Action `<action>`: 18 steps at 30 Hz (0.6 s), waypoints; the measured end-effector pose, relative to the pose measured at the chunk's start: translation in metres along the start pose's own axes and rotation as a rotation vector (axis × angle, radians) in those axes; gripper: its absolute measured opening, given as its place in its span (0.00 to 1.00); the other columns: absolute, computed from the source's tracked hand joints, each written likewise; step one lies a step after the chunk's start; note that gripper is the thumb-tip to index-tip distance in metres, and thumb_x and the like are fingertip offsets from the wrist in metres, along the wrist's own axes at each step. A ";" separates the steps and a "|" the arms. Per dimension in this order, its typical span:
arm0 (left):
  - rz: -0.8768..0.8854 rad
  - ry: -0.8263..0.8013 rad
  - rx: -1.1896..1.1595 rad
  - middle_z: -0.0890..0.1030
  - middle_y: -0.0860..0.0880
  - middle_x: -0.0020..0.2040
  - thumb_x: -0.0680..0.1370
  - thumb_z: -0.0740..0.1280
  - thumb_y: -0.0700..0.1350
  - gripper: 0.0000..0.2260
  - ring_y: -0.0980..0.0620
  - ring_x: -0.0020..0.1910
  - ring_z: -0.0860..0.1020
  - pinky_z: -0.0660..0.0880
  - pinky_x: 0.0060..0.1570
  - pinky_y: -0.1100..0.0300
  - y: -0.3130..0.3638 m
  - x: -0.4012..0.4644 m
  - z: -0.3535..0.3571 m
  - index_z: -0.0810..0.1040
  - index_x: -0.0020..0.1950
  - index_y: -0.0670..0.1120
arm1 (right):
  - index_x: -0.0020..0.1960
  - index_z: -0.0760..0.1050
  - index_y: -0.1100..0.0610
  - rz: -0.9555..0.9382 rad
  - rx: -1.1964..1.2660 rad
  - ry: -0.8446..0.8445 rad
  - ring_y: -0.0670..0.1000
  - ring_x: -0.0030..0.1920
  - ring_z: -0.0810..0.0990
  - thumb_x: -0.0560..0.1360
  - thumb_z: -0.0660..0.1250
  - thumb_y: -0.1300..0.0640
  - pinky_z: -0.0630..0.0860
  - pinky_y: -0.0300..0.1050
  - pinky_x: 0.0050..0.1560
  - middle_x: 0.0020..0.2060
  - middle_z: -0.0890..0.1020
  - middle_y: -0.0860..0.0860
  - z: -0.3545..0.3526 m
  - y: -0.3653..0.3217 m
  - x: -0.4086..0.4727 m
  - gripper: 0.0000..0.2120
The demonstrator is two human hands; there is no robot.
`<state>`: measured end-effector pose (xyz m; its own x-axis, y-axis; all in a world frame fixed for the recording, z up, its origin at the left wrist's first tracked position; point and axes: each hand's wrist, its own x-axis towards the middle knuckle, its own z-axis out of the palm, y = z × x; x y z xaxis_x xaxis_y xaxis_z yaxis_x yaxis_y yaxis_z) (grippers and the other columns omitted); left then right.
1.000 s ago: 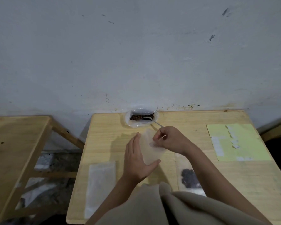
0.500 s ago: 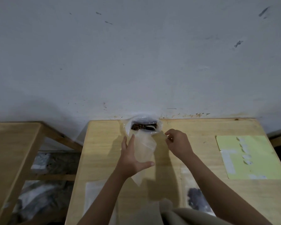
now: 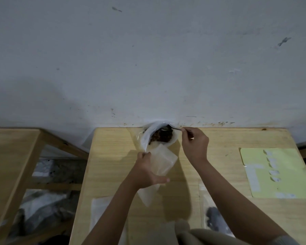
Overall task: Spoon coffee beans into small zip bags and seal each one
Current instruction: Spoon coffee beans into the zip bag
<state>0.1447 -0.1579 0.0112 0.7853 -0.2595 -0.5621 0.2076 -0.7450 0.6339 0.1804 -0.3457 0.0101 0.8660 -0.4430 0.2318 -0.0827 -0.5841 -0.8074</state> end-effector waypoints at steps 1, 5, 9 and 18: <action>0.000 -0.006 0.005 0.58 0.51 0.65 0.60 0.80 0.58 0.49 0.52 0.61 0.66 0.69 0.60 0.58 -0.002 -0.002 -0.001 0.59 0.72 0.42 | 0.45 0.82 0.62 -0.005 0.001 0.009 0.47 0.36 0.77 0.74 0.68 0.64 0.68 0.26 0.39 0.36 0.83 0.55 0.001 -0.002 0.000 0.05; 0.005 0.026 -0.054 0.57 0.54 0.62 0.62 0.80 0.55 0.47 0.54 0.61 0.65 0.67 0.57 0.61 -0.001 -0.007 -0.004 0.59 0.73 0.43 | 0.45 0.82 0.63 -0.028 0.007 -0.031 0.48 0.35 0.78 0.73 0.68 0.65 0.68 0.25 0.38 0.35 0.83 0.55 0.000 -0.008 0.000 0.05; 0.002 0.014 -0.121 0.54 0.54 0.69 0.62 0.79 0.58 0.53 0.51 0.68 0.62 0.66 0.65 0.54 0.006 -0.007 -0.008 0.52 0.77 0.45 | 0.41 0.82 0.63 -0.005 0.002 -0.107 0.47 0.33 0.77 0.72 0.67 0.66 0.69 0.24 0.36 0.33 0.82 0.51 -0.010 -0.010 0.001 0.05; 0.023 0.010 -0.137 0.49 0.56 0.73 0.61 0.78 0.60 0.57 0.49 0.72 0.58 0.65 0.68 0.52 0.010 -0.005 -0.007 0.46 0.78 0.49 | 0.34 0.79 0.62 0.794 0.398 -0.097 0.52 0.26 0.77 0.72 0.67 0.65 0.82 0.52 0.36 0.27 0.78 0.56 0.001 0.000 -0.003 0.09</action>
<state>0.1463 -0.1595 0.0239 0.7965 -0.2686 -0.5417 0.2669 -0.6477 0.7136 0.1786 -0.3439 0.0085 0.6658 -0.5463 -0.5081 -0.5144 0.1572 -0.8430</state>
